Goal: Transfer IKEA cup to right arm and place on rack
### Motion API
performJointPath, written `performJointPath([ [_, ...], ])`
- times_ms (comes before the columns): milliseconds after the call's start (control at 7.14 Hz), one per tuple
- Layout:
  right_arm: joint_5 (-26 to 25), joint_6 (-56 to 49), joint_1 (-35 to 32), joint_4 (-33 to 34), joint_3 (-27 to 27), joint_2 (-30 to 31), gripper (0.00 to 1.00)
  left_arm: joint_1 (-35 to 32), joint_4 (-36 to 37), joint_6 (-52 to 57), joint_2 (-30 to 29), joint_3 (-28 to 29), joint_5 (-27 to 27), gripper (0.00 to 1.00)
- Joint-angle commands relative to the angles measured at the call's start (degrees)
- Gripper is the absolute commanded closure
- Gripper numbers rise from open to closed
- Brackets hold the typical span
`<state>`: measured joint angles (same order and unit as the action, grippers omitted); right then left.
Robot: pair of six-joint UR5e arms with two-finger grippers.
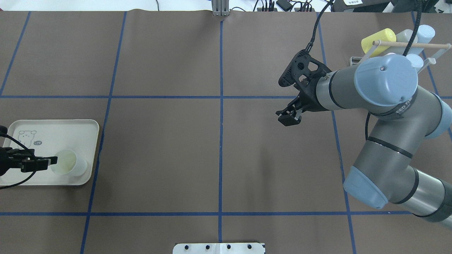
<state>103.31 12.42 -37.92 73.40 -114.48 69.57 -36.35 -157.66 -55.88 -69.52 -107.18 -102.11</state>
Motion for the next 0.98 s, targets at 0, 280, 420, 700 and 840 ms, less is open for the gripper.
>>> performJointPath([
  [0, 0.14, 0.67, 0.65, -0.28, -0.04, 0.04, 0.01, 1.27, 0.69, -3.51, -0.43, 0.48, 0.77, 0.37],
  [280, 0.05, 0.59, 1.18, -0.28, 0.22, -0.05, 0.01, 2.07, 0.77, -4.06, -1.14, 0.66, 0.77, 0.62],
  [420, 0.05, 0.58, 1.35, -0.37, 0.22, -0.05, 0.01, 2.07, 0.77, -4.15, -1.31, 0.57, 0.77, 0.78],
  [700, -0.04, 0.67, 1.62, -0.37, 0.04, -0.13, 0.01, 1.98, 0.69, -4.15, -1.58, 0.4, 0.77, 1.0],
  [840, -0.04, 0.59, 1.62, -0.37, 0.04, -0.13, 0.01, 1.63, 0.69, -4.15, -1.41, -0.21, 0.69, 1.0],
])
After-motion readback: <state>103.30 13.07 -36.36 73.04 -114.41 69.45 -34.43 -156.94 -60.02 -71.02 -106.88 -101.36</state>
